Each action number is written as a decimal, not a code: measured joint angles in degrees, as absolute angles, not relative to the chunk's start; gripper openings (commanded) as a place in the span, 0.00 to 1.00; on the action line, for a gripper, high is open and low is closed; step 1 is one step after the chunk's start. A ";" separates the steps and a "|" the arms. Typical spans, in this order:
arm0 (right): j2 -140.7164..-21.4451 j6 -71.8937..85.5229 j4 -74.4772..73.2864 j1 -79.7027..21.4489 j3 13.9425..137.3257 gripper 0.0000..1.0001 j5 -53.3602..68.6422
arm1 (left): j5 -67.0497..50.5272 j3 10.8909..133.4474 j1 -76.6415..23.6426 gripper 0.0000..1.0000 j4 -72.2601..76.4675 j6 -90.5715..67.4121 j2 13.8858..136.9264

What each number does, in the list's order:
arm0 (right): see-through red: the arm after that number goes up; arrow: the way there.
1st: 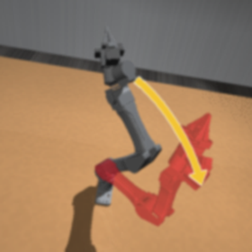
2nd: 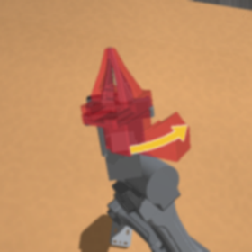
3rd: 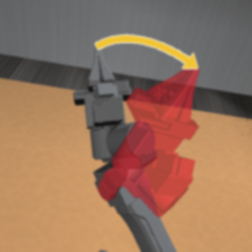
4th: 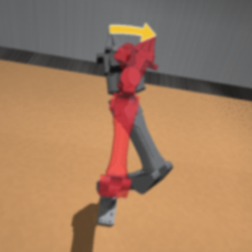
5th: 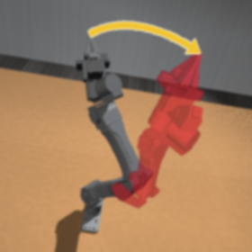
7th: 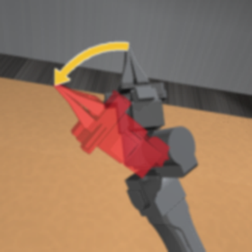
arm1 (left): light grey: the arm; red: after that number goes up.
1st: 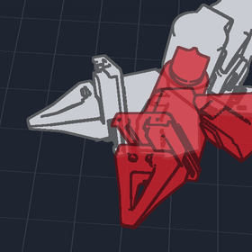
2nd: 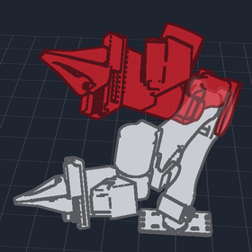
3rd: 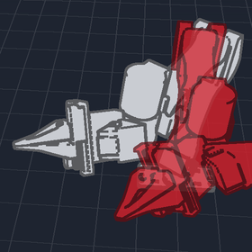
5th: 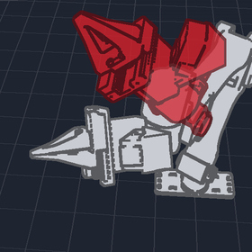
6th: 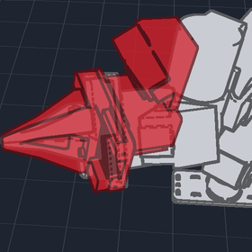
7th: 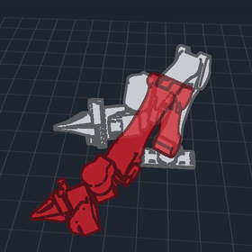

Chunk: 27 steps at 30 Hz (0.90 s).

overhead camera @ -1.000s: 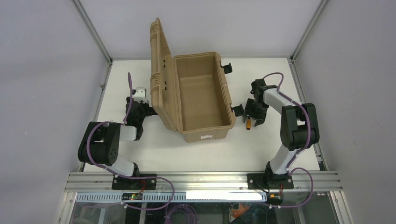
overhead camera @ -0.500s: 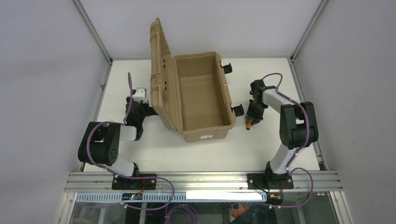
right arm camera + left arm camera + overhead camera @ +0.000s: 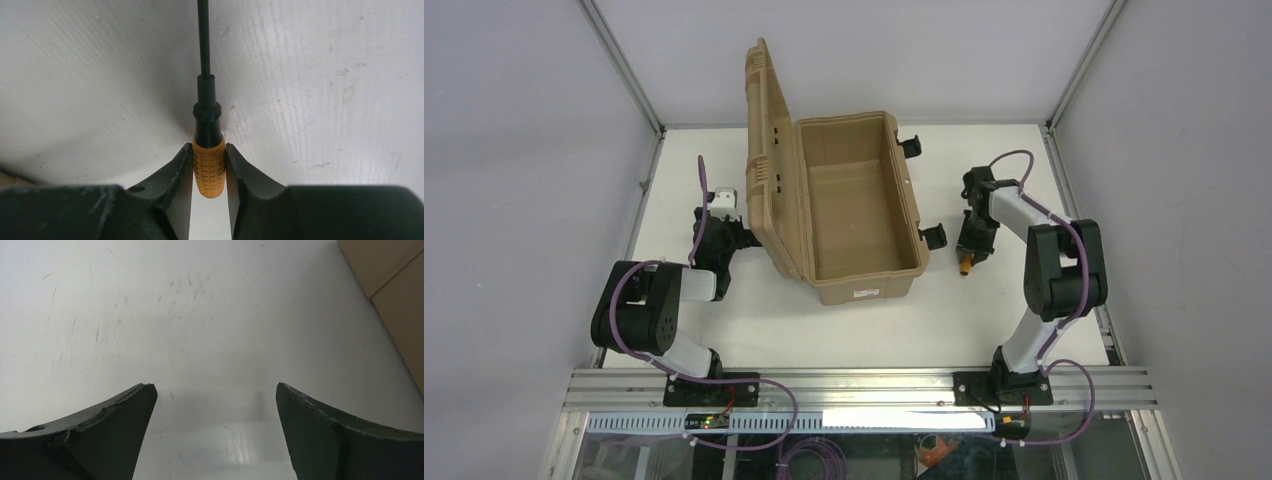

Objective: Put the screwdriver in the bin
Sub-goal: Pick up the screwdriver from the center of the board.

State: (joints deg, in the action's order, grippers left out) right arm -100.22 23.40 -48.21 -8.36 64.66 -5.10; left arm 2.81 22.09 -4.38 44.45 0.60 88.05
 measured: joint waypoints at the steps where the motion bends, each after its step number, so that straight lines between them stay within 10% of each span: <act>1: -99.98 23.27 -48.53 -8.27 65.06 0.16 -5.52 | 2.81 22.09 -4.38 0.99 44.45 0.60 88.05; 27: -91.11 20.47 -61.69 -6.63 86.63 0.16 -9.10 | 2.81 22.09 -4.38 0.99 44.45 0.60 88.05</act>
